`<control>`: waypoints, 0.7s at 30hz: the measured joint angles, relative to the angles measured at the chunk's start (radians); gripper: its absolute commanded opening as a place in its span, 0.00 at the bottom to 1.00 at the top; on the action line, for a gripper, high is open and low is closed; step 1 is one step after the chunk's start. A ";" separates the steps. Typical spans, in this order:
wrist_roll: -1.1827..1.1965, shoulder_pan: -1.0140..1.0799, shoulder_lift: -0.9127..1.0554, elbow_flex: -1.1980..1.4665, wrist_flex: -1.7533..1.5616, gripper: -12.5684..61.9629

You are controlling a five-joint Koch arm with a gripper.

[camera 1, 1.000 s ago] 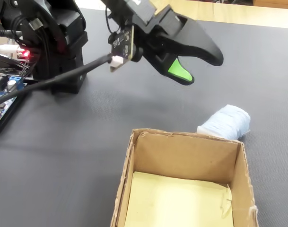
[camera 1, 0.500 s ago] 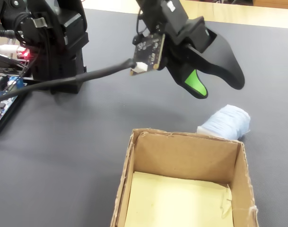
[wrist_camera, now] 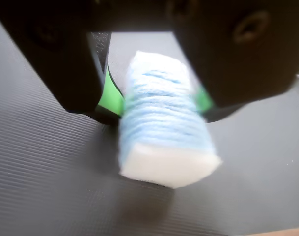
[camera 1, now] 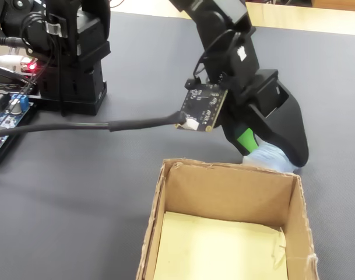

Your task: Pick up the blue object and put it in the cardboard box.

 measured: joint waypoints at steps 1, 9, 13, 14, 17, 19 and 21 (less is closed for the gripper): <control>0.000 -0.002 0.000 0.000 -0.003 0.36; 0.035 0.000 0.009 0.044 -0.089 0.31; 0.078 0.000 0.055 0.100 -0.179 0.31; 0.084 0.000 0.089 0.107 -0.202 0.31; 0.087 -0.003 0.141 0.107 -0.232 0.31; 0.101 -0.005 0.192 0.107 -0.255 0.31; 0.109 -0.005 0.242 0.107 -0.268 0.31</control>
